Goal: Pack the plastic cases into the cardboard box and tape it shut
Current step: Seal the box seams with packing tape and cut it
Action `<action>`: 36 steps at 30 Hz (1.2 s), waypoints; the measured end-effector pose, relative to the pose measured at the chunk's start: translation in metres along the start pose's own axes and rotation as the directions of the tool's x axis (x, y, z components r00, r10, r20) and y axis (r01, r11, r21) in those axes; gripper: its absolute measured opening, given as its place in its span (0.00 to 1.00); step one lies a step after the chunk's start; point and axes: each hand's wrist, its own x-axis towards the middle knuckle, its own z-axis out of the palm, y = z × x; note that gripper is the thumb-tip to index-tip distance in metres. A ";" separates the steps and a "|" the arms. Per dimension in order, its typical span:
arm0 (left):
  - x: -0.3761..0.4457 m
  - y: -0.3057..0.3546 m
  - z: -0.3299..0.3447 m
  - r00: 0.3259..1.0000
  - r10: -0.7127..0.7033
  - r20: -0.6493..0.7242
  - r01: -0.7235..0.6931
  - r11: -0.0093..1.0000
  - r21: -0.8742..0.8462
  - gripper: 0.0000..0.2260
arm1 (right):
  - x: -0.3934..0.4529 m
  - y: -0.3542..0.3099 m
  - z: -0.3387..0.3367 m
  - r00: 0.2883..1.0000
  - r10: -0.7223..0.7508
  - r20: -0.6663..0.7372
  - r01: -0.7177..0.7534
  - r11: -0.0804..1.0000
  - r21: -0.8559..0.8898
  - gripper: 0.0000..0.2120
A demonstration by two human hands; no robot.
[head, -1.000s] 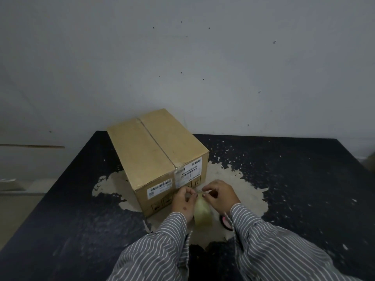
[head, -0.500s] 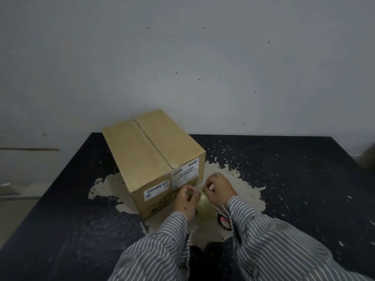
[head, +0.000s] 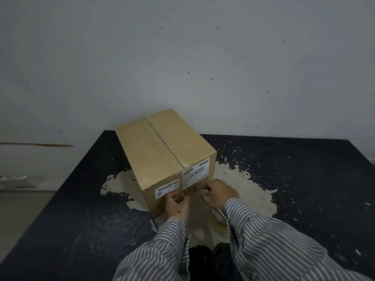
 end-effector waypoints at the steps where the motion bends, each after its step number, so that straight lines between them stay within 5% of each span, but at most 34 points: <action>1: -0.002 0.002 -0.001 0.999 0.037 -0.027 -0.038 0.999 -0.023 0.09 | 0.002 -0.005 -0.001 0.999 -0.010 -0.040 0.013 0.997 0.073 0.15; 4: -0.006 0.005 -0.003 0.990 0.112 -0.091 -0.118 0.991 -0.063 0.07 | 0.008 -0.016 0.001 0.996 0.007 -0.086 0.026 0.922 0.386 0.18; 8: -0.014 0.008 -0.007 0.972 0.192 -0.138 -0.201 0.978 -0.061 0.08 | 0.013 -0.026 0.010 0.990 0.138 0.002 -0.098 0.687 0.720 0.17; 18: -0.022 0.012 -0.008 0.962 0.259 -0.088 -0.264 0.963 -0.051 0.08 | 0.023 -0.034 0.024 0.937 0.239 0.255 -0.308 0.220 0.926 0.13; 24: -0.023 0.014 -0.003 0.964 0.244 -0.107 -0.250 0.967 -0.043 0.04 | 0.019 -0.033 0.023 0.945 0.201 0.257 -0.293 0.173 0.940 0.03; 36: -0.009 0.020 0.002 0.968 0.006 -0.252 -0.018 0.999 -0.047 0.10 | 0.019 -0.034 0.030 0.939 0.208 0.273 -0.312 0.183 0.933 0.03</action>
